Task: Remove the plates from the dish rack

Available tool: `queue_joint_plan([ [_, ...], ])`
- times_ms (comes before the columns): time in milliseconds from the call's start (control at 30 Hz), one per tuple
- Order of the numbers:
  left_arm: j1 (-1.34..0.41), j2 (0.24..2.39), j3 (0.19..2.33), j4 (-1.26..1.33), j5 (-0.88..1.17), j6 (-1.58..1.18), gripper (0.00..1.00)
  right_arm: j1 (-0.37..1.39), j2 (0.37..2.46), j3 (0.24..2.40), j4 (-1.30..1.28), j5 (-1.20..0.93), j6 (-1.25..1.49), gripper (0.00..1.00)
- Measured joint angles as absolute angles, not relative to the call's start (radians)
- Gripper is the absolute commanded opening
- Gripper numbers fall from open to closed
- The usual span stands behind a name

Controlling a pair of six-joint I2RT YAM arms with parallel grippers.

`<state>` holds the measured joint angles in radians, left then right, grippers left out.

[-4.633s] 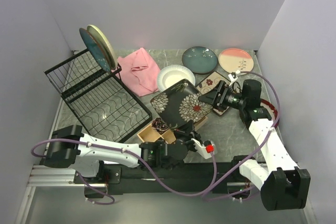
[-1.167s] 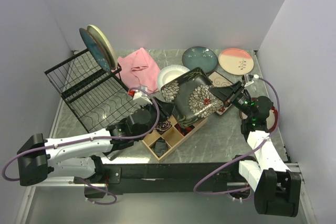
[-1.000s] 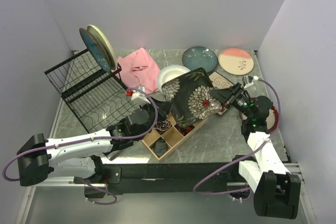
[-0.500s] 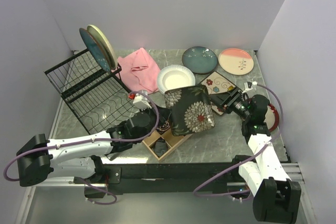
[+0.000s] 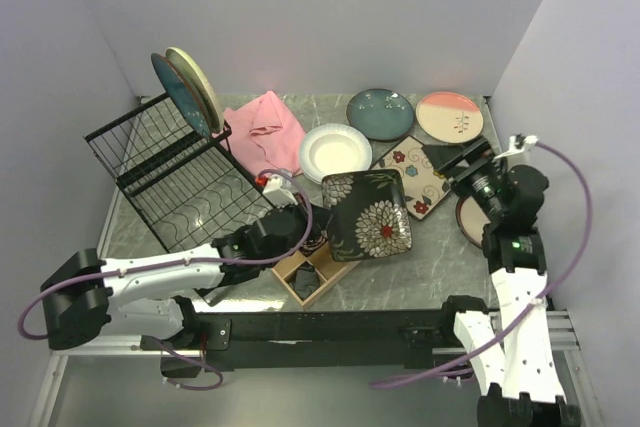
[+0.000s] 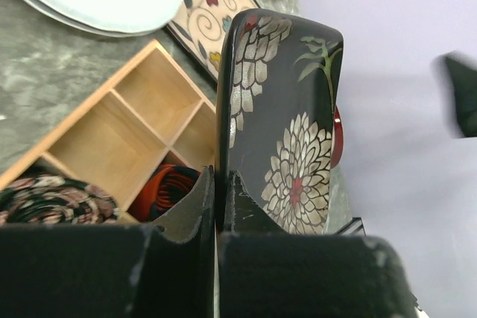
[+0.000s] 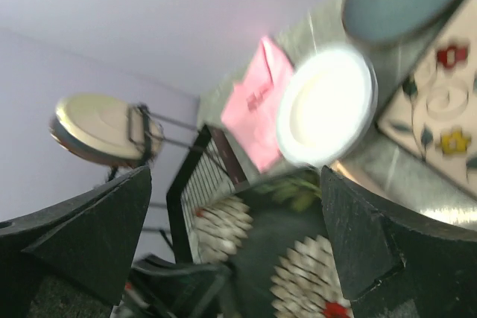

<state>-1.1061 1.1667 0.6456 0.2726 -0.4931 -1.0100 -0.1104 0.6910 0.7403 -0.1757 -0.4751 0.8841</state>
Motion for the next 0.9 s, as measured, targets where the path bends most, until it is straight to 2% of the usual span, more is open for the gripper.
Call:
queue_joint_plan([
  [167, -1.107, 1.275, 0.683, 0.319, -0.441, -1.029, 0.01, -0.110, 0.650, 0.949, -0.302, -0.379, 0.845, 1.00],
  [367, -1.140, 1.461, 0.778, 0.339, -0.398, -1.034, 0.01, -0.110, 0.577, 1.070, -0.400, -0.344, 0.805, 1.00],
  [900, -1.272, 1.920, 1.058, 0.474, -0.326, -1.077, 0.01, -0.110, 0.491, 1.127, -0.562, -0.368, 0.749, 1.00],
])
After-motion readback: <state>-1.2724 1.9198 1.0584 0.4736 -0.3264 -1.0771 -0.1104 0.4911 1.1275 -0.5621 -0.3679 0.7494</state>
